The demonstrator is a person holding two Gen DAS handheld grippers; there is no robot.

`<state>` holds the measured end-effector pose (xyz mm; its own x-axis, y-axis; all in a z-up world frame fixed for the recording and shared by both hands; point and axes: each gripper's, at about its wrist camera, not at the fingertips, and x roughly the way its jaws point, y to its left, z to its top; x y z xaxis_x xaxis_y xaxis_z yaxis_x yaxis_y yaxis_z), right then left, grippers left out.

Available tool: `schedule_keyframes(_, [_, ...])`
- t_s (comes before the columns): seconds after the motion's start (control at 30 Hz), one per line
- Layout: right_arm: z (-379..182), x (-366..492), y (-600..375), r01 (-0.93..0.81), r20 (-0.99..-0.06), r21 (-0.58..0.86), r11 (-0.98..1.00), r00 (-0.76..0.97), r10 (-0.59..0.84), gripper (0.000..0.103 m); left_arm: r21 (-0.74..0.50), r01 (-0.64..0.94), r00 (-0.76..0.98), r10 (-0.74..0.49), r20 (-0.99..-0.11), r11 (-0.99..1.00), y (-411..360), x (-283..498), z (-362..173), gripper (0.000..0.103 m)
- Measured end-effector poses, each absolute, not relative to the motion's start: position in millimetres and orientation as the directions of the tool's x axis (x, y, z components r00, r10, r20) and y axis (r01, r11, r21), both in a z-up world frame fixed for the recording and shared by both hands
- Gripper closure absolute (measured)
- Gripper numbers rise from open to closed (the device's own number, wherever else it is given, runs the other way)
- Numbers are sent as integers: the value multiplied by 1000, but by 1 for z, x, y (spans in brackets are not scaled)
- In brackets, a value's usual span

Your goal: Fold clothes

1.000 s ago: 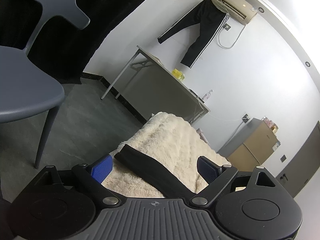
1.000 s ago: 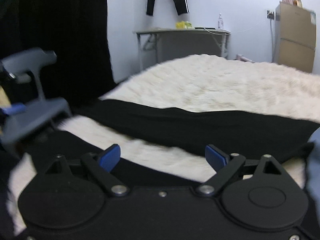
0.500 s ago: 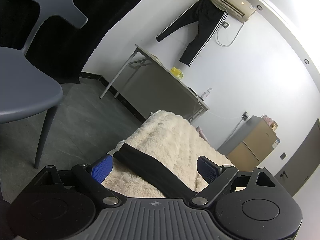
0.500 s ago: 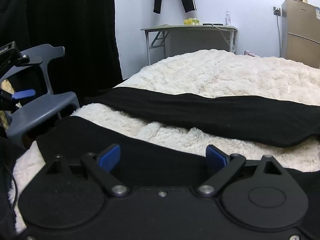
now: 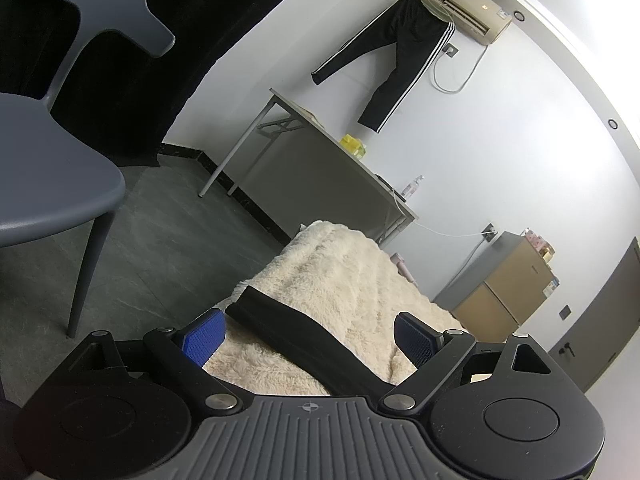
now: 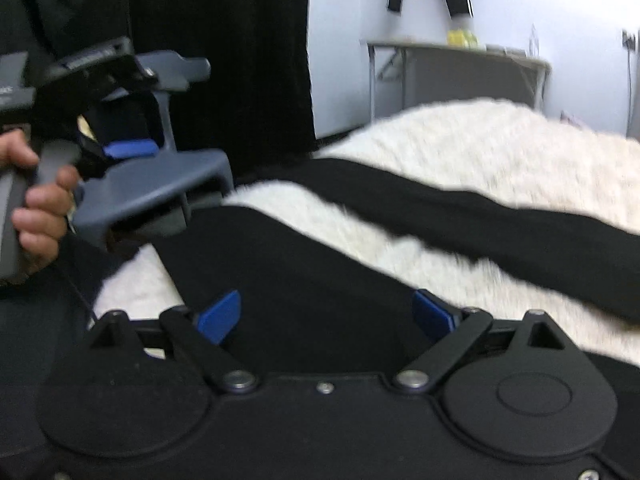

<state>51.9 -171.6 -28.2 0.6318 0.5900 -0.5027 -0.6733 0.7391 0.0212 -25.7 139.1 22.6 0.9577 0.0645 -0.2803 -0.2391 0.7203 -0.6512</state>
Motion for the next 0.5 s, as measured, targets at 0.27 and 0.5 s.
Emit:
schedule_keyframes(0.27, [-69, 34, -166, -547, -539, -7, 837, 707, 458, 10, -653, -239, 957, 62, -282, 718, 139, -25, 22, 14])
schedule_keyframes(0.5, [-87, 24, -166, -531, -503, 13, 847, 729, 464, 2, -645, -237, 957, 58, -285, 726, 139, -24, 23, 14])
